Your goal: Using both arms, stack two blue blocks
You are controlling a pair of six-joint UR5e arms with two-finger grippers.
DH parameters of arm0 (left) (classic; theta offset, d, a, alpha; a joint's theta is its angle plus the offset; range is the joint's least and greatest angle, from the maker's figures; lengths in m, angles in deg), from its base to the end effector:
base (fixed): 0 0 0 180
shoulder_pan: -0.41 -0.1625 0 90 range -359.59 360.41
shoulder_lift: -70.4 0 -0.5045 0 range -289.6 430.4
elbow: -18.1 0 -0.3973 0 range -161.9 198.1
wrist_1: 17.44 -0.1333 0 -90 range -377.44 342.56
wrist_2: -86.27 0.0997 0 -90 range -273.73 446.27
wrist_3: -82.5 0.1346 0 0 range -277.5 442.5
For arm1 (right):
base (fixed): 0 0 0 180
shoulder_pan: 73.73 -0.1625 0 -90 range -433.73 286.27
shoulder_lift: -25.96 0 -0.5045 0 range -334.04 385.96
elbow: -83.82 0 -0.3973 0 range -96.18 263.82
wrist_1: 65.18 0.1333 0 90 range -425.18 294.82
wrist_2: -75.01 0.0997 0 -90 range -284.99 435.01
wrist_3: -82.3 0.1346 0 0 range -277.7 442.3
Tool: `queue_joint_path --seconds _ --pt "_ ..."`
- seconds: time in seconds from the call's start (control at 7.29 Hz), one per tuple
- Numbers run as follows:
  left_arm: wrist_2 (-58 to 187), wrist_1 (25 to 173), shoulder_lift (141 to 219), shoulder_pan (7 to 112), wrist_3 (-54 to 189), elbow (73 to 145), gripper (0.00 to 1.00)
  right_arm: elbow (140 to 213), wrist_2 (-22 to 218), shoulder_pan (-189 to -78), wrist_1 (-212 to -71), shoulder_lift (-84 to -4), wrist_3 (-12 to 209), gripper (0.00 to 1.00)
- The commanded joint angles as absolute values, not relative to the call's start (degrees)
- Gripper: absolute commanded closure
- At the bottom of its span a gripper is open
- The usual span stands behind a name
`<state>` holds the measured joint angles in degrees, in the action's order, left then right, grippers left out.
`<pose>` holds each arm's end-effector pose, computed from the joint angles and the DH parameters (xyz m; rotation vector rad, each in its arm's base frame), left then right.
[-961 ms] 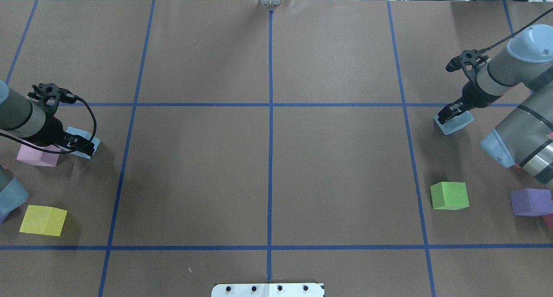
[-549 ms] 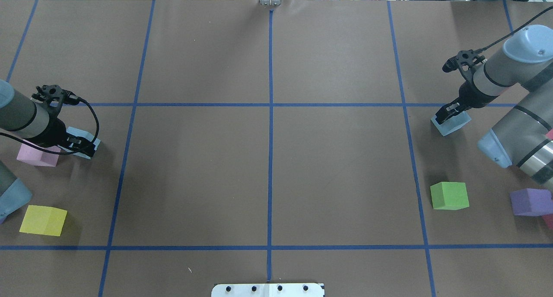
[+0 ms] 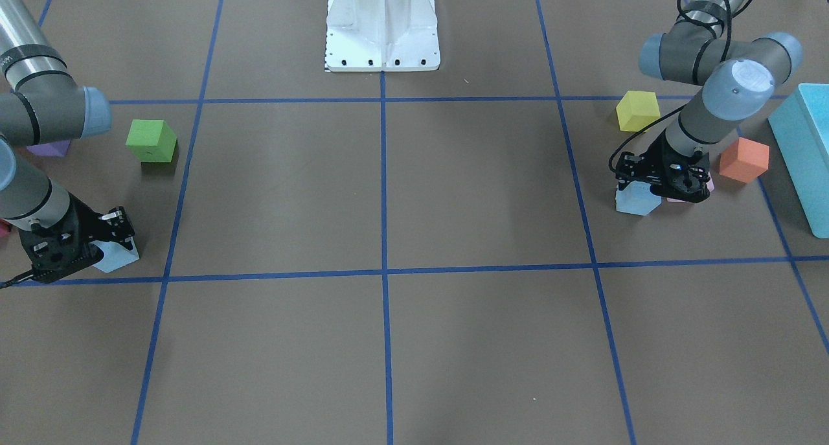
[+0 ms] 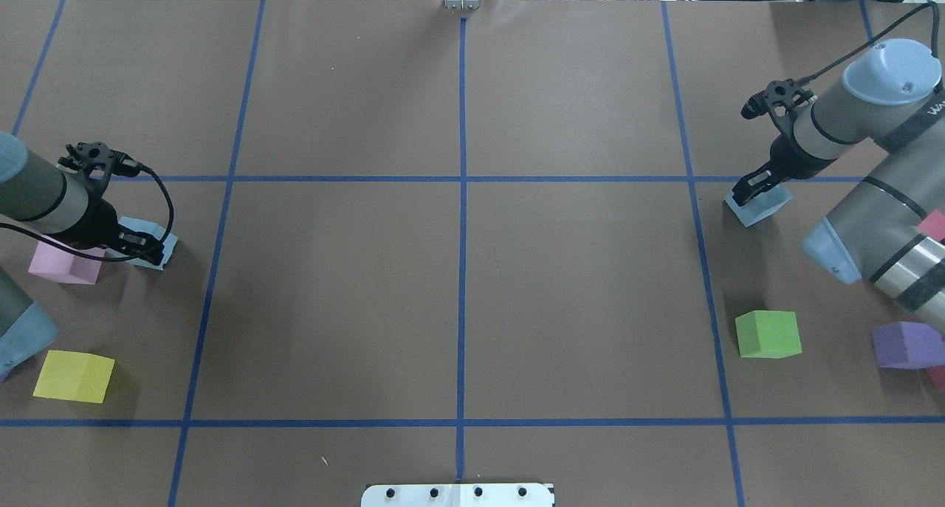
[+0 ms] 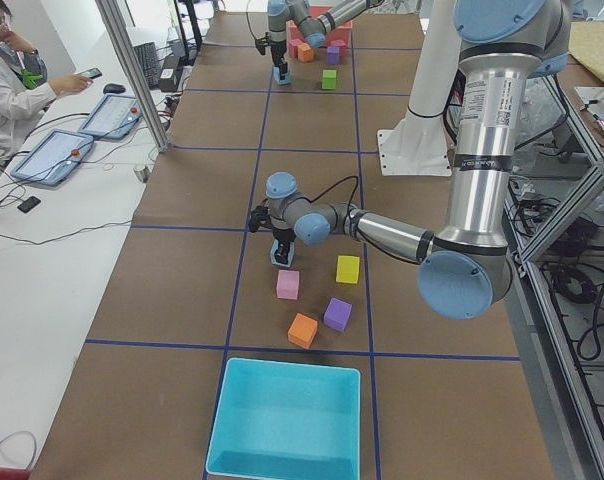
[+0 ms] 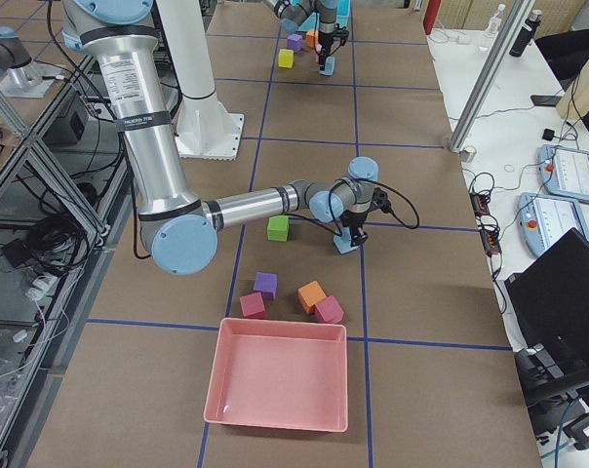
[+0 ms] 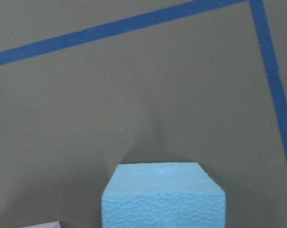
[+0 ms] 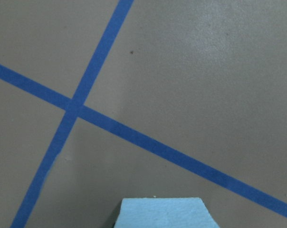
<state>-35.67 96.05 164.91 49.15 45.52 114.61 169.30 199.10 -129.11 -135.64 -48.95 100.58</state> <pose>0.3335 -0.4743 0.6271 0.1142 0.7902 0.2385 -0.3297 -0.5794 0.6231 0.1990 -0.7526 -0.4270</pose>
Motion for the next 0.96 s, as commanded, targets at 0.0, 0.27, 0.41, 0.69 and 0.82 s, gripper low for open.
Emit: queue_joint_path --seconds 0.0,0.27,0.41,0.69,0.82 --pt "-36.1 95.8 165.3 49.2 45.5 116.0 0.37 169.6 199.3 -129.1 -136.4 -47.5 100.8 0.47" --pt "-36.4 93.7 167.6 50.0 43.5 117.5 0.36 169.8 199.3 -129.0 -140.5 -42.9 104.7 0.46" --pt "-38.7 89.6 171.4 51.4 39.9 117.7 0.36 170.7 199.3 -127.9 -142.4 -40.5 109.4 0.46" --pt "-39.7 79.1 179.2 52.4 33.9 118.6 0.36 172.0 199.3 -124.5 -144.9 -35.7 121.9 0.43" --pt "-39.7 76.8 181.6 52.3 31.6 118.6 0.36 171.9 199.1 -122.6 -144.9 -33.1 129.2 0.43"
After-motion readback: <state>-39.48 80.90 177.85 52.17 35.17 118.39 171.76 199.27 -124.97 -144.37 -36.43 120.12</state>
